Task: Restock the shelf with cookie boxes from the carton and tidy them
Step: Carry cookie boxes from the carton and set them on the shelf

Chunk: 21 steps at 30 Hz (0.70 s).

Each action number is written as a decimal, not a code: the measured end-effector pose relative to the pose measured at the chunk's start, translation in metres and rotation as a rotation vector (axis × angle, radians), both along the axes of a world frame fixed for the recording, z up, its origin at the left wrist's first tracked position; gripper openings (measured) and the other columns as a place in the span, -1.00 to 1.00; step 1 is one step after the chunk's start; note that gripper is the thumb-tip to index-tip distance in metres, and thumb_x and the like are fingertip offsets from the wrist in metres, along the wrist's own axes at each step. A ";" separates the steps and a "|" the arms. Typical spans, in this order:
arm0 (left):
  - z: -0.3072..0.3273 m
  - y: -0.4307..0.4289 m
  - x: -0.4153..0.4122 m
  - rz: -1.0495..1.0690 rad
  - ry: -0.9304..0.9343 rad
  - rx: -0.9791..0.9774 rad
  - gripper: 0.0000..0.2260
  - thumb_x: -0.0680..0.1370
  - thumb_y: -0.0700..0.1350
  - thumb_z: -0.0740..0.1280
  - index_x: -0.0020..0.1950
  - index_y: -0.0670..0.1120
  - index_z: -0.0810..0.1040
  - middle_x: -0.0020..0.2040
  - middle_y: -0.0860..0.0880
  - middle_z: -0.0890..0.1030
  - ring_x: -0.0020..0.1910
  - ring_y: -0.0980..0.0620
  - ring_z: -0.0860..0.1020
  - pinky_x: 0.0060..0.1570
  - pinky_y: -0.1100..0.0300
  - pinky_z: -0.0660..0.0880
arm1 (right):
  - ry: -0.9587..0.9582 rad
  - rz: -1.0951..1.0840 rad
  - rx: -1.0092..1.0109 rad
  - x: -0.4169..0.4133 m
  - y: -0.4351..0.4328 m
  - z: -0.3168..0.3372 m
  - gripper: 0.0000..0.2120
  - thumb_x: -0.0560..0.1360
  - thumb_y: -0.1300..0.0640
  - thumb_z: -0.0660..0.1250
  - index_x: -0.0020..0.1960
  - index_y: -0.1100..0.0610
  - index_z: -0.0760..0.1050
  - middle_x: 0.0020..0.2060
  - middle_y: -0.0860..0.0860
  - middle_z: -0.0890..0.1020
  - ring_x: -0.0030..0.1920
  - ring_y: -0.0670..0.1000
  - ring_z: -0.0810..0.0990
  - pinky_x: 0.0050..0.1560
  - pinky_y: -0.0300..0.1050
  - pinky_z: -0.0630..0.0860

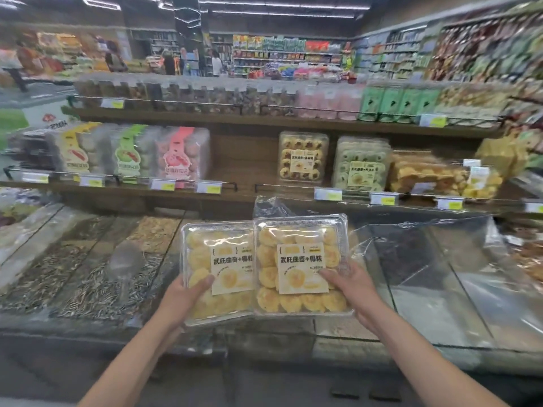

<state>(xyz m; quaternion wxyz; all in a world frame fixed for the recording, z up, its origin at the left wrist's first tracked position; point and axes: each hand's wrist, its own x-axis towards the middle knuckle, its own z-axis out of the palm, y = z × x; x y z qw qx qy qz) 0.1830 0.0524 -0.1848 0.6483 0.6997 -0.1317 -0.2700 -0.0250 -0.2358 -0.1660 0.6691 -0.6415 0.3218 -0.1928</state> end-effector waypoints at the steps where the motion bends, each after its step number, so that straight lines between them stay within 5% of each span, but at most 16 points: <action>1: 0.000 -0.015 0.007 -0.008 -0.007 0.010 -0.08 0.44 0.26 0.53 0.69 0.04 0.20 0.58 -0.07 0.42 0.51 -0.25 0.42 0.44 -0.42 0.29 | 0.002 -0.021 -0.015 0.002 -0.009 0.002 -0.23 0.37 0.03 0.63 0.50 0.01 0.38 0.25 -0.04 0.68 0.08 -0.03 0.73 -0.07 -0.17 0.67; 4: 0.003 -0.059 0.028 -0.045 -0.002 0.011 -0.16 0.51 0.20 0.50 0.68 0.02 0.21 0.57 -0.06 0.43 0.38 -0.21 0.52 0.41 -0.41 0.33 | 0.013 -0.068 -0.104 0.012 -0.037 0.008 0.00 0.18 -0.25 0.68 0.53 -0.06 0.40 0.27 -0.07 0.68 0.13 -0.01 0.73 0.19 0.10 0.66; 7: 0.006 -0.103 0.049 -0.085 -0.026 0.001 -0.39 0.59 0.07 0.46 0.60 0.00 0.36 0.40 -0.06 0.58 0.14 -0.11 0.57 0.38 -0.32 0.39 | 0.006 -0.099 -0.119 0.029 -0.075 0.008 -0.27 0.37 -0.11 0.64 0.46 -0.09 0.44 0.18 -0.06 0.72 0.04 -0.01 0.76 0.12 0.10 0.69; 10: 0.008 -0.147 0.085 -0.123 -0.037 0.008 -0.27 0.56 0.14 0.47 0.66 0.06 0.26 0.53 -0.04 0.48 0.42 -0.26 0.49 0.41 -0.42 0.33 | 0.034 -0.146 -0.141 0.052 -0.112 0.012 -0.29 0.41 -0.09 0.61 0.49 -0.04 0.43 0.22 -0.04 0.71 0.08 -0.02 0.75 0.12 0.10 0.70; 15: 0.015 -0.216 0.149 -0.208 -0.045 -0.037 -0.09 0.46 0.26 0.50 0.70 0.12 0.13 0.64 0.02 0.33 0.54 -0.20 0.40 0.50 -0.36 0.31 | 0.036 -0.208 -0.215 0.086 -0.162 0.029 -0.52 0.47 -0.08 0.55 0.35 -0.08 0.52 0.21 -0.08 0.70 0.13 -0.01 0.71 0.15 0.05 0.66; 18: 0.021 -0.255 0.183 -0.245 -0.068 -0.060 -0.02 0.39 0.36 0.56 0.69 0.11 0.20 0.63 0.05 0.35 0.53 -0.10 0.43 0.52 -0.24 0.34 | -0.004 -0.261 -0.198 0.097 -0.186 0.033 -0.73 0.53 0.06 0.51 0.10 -0.19 0.49 0.04 -0.20 0.66 -0.04 -0.17 0.66 -0.16 -0.27 0.60; 21: 0.032 -0.294 0.204 -0.247 -0.058 -0.102 -0.14 0.52 0.20 0.52 0.69 0.01 0.18 0.63 0.01 0.33 0.55 -0.11 0.39 0.52 -0.14 0.31 | -0.007 -0.303 -0.158 0.104 -0.210 0.037 -0.72 0.53 0.14 0.52 0.13 -0.11 0.52 0.02 -0.13 0.69 -0.18 -0.17 0.72 -0.35 -0.38 0.56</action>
